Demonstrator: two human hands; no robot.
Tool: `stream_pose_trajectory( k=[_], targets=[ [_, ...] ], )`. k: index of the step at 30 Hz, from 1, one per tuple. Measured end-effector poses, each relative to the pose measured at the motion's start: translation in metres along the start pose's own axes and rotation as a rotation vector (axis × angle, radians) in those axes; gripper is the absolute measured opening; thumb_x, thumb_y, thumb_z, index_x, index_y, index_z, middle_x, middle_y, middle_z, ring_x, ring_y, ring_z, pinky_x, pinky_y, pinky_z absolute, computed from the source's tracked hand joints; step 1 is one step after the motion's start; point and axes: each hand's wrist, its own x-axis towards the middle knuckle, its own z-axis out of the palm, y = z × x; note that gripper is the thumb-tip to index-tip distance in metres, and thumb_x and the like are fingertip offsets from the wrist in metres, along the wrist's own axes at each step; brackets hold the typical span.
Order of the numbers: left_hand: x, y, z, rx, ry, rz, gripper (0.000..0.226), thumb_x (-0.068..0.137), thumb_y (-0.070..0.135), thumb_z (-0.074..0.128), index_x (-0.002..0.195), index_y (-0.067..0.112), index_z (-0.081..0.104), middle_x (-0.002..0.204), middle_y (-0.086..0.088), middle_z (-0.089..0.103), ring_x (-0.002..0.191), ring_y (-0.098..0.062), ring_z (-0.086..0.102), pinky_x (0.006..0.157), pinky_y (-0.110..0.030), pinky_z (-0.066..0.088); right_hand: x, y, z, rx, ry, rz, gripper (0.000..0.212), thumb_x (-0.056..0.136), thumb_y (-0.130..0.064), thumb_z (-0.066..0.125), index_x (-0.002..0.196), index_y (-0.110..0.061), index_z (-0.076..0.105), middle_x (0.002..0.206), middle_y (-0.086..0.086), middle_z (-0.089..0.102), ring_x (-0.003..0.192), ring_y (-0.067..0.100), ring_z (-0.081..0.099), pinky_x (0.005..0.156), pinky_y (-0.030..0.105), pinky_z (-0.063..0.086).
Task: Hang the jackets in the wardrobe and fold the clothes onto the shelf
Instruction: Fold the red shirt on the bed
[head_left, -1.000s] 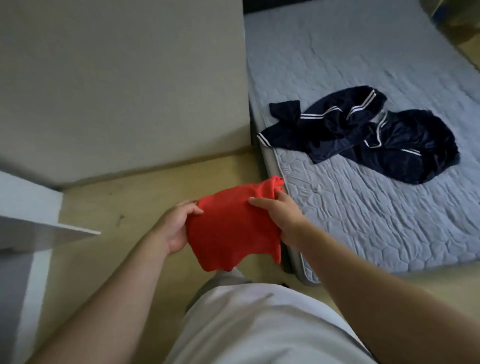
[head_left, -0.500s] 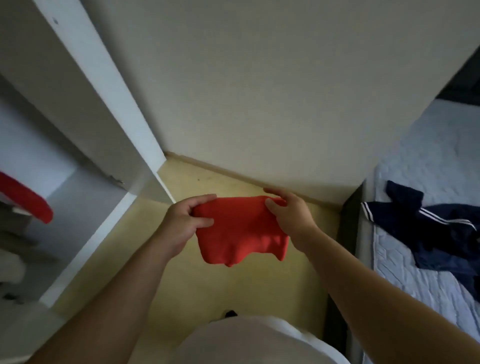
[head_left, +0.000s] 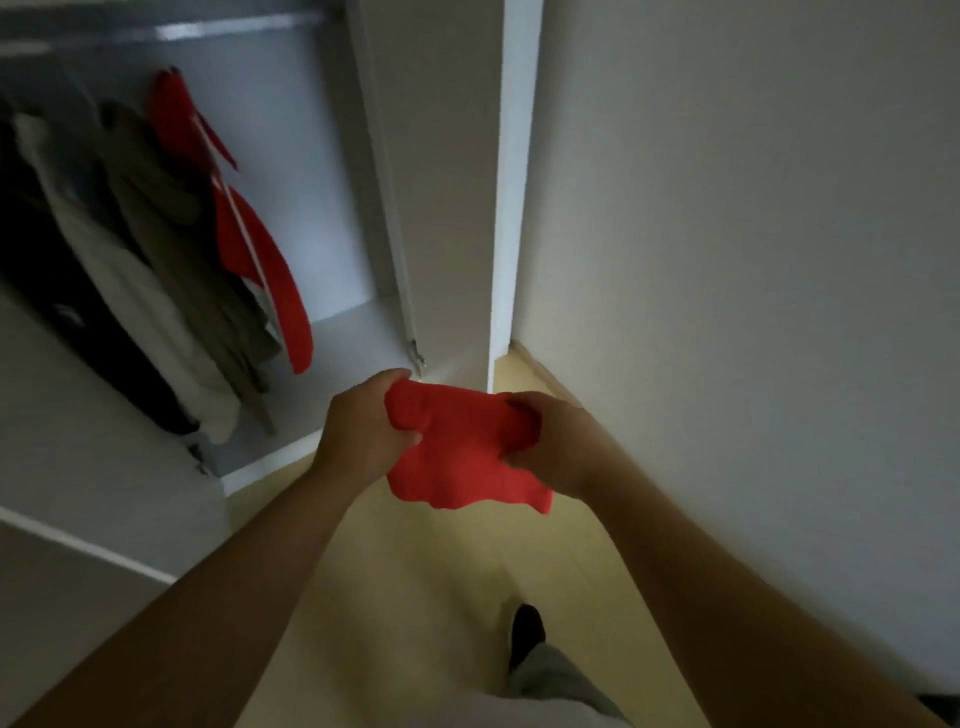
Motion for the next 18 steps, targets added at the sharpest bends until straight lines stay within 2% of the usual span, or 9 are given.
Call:
stream_pose_trajectory(
  k=[3, 5, 8, 10, 11, 13, 15, 16, 18],
  targets=[
    [0.023, -0.004, -0.021, 0.076, 0.131, -0.017, 0.059, 0.072, 0.009, 0.085, 0.125, 0.017, 0.061, 0.112, 0.0, 0.068, 0.103, -0.02, 0.064, 0.092, -0.035, 0.052, 0.047, -0.026, -0.007, -0.131, 0.002, -0.103, 0.049, 0.079, -0.018, 0.07, 0.127, -0.026, 0.064, 0.104, -0.008, 0.067, 0.1, 0.017, 0.064, 0.09, 0.034, 0.054],
    [0.041, -0.004, -0.04, 0.146, 0.179, -0.041, 0.048, 0.074, 0.015, 0.084, 0.118, 0.019, 0.063, 0.109, -0.002, 0.067, 0.102, -0.023, 0.063, 0.092, -0.038, 0.052, 0.081, -0.045, -0.016, -0.162, 0.005, -0.184, 0.041, 0.08, -0.018, 0.069, 0.121, -0.024, 0.067, 0.096, -0.008, 0.066, 0.093, 0.015, 0.065, 0.087, 0.032, 0.056],
    [0.068, -0.001, -0.074, 0.21, 0.273, -0.126, 0.047, 0.077, 0.026, 0.083, 0.12, 0.022, 0.064, 0.115, -0.006, 0.053, 0.107, -0.026, 0.055, 0.099, -0.038, 0.046, 0.133, -0.075, -0.032, -0.222, -0.021, -0.289, 0.04, 0.084, -0.03, 0.071, 0.123, -0.027, 0.065, 0.11, 0.0, 0.067, 0.103, 0.02, 0.061, 0.093, 0.031, 0.051],
    [0.084, 0.002, -0.098, 0.178, 0.329, -0.174, 0.05, 0.077, 0.027, 0.084, 0.122, 0.021, 0.064, 0.121, -0.008, 0.046, 0.111, -0.026, 0.052, 0.103, -0.037, 0.044, 0.165, -0.096, -0.041, -0.27, -0.004, -0.362, 0.044, 0.083, -0.039, 0.072, 0.125, -0.03, 0.063, 0.118, 0.005, 0.058, 0.117, 0.025, 0.05, 0.1, 0.034, 0.043],
    [0.092, 0.003, -0.11, 0.117, 0.343, -0.189, 0.048, 0.077, 0.024, 0.085, 0.12, 0.02, 0.064, 0.122, -0.007, 0.049, 0.112, -0.025, 0.053, 0.101, -0.036, 0.047, 0.179, -0.107, -0.045, -0.267, 0.007, -0.398, 0.047, 0.082, -0.041, 0.073, 0.125, -0.03, 0.062, 0.123, 0.006, 0.052, 0.121, 0.026, 0.043, 0.101, 0.034, 0.039],
    [0.107, 0.006, -0.135, -0.085, 0.381, -0.219, 0.039, 0.078, 0.017, 0.084, 0.109, 0.027, 0.061, 0.109, 0.003, 0.059, 0.105, -0.021, 0.06, 0.082, -0.027, 0.052, 0.206, -0.132, -0.055, -0.171, -0.009, -0.492, 0.046, 0.078, -0.039, 0.078, 0.12, -0.028, 0.062, 0.126, 0.004, 0.046, 0.121, 0.025, 0.041, 0.1, 0.035, 0.042],
    [0.121, 0.011, -0.161, -0.254, 0.467, -0.246, 0.041, 0.08, 0.012, 0.082, 0.108, 0.028, 0.057, 0.101, 0.008, 0.061, 0.1, -0.019, 0.061, 0.074, -0.023, 0.048, 0.23, -0.161, -0.065, 0.015, -0.111, -0.568, 0.034, 0.078, -0.033, 0.081, 0.106, -0.03, 0.06, 0.111, -0.004, 0.059, 0.103, 0.017, 0.059, 0.08, 0.025, 0.052],
    [0.129, 0.014, -0.174, -0.328, 0.517, -0.262, 0.044, 0.08, 0.012, 0.081, 0.115, 0.025, 0.056, 0.103, 0.006, 0.062, 0.101, -0.019, 0.061, 0.08, -0.026, 0.05, 0.24, -0.177, -0.071, 0.1, -0.163, -0.588, 0.031, 0.079, -0.031, 0.081, 0.099, -0.033, 0.057, 0.099, -0.009, 0.063, 0.089, 0.011, 0.063, 0.068, 0.018, 0.05],
    [0.144, 0.02, -0.201, -0.453, 0.586, -0.271, 0.046, 0.084, 0.016, 0.078, 0.125, 0.017, 0.057, 0.114, -0.001, 0.065, 0.107, -0.022, 0.062, 0.094, -0.039, 0.051, 0.258, -0.206, -0.079, 0.245, -0.165, -0.629, 0.031, 0.081, -0.031, 0.081, 0.094, -0.036, 0.053, 0.088, -0.014, 0.063, 0.077, 0.006, 0.064, 0.06, 0.017, 0.051]
  ],
)
